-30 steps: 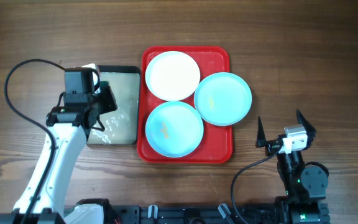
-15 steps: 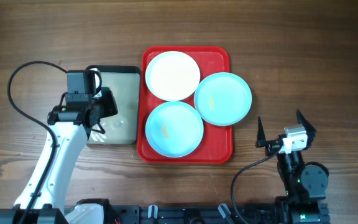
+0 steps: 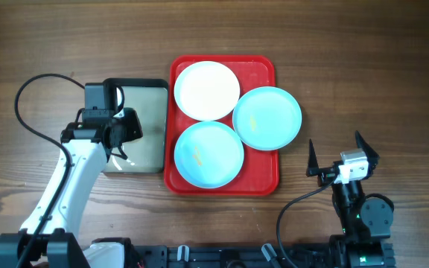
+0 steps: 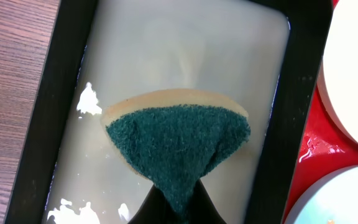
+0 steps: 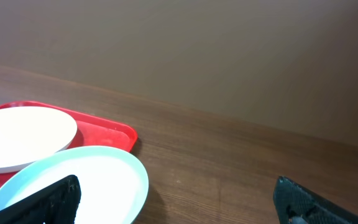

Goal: Clean dirty plates on tray and stack at the side
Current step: 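Lift the sponge with the left gripper and hold it above the basin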

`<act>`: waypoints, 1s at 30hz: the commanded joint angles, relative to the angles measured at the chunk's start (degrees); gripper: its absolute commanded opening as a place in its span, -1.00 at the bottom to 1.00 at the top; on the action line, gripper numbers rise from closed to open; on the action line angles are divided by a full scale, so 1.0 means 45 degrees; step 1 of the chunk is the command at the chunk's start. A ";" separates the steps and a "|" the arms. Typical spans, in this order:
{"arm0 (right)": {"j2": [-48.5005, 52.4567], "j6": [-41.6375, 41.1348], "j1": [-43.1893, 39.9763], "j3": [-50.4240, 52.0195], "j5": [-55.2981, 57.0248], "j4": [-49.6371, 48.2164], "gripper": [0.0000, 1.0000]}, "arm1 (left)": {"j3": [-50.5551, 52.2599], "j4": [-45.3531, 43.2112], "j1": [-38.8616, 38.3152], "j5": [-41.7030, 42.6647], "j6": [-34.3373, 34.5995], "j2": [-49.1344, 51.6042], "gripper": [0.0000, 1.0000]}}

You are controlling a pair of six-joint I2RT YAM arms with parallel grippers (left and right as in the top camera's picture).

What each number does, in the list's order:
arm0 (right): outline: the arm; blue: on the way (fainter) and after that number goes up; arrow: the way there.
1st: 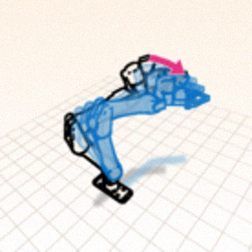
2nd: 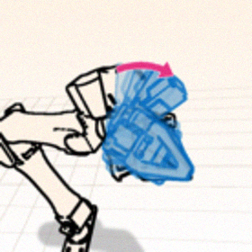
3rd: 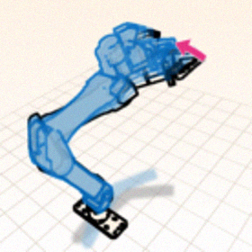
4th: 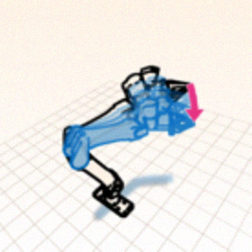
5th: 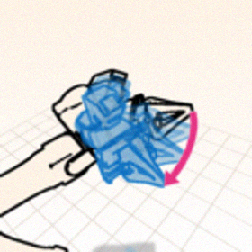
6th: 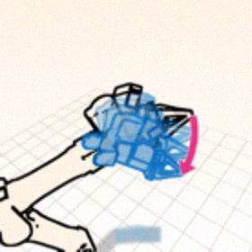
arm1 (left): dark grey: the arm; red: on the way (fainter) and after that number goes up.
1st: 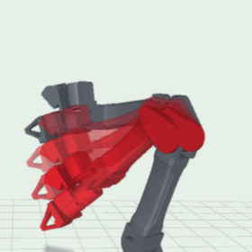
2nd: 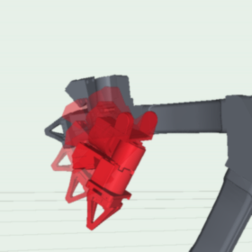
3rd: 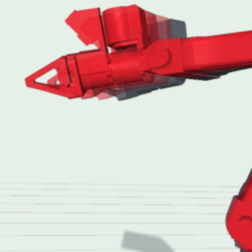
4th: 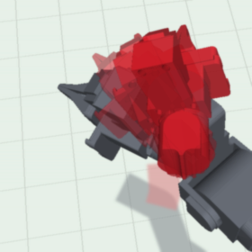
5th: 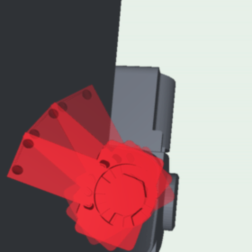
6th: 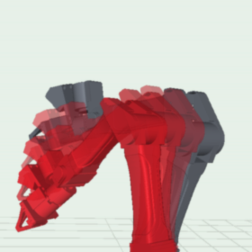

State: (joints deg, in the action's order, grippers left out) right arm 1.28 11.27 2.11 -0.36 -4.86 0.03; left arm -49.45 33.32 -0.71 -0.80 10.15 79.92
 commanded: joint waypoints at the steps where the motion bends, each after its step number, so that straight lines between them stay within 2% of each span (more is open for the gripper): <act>1: -0.0058 0.0136 0.0063 0.0010 0.0121 -0.0039 0.99 | -0.0228 -0.0209 -0.0068 -0.0029 -0.0160 0.0175 -0.92; 30: -0.0058 0.0141 0.0068 0.0010 0.0126 -0.0039 0.99 | -0.0228 -0.0291 -0.0068 0.0301 -0.0117 0.0175 -0.92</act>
State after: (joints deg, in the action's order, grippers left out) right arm 1.28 11.27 2.11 -0.36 -4.86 0.03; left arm -49.45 32.38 -0.71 -0.32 10.15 80.31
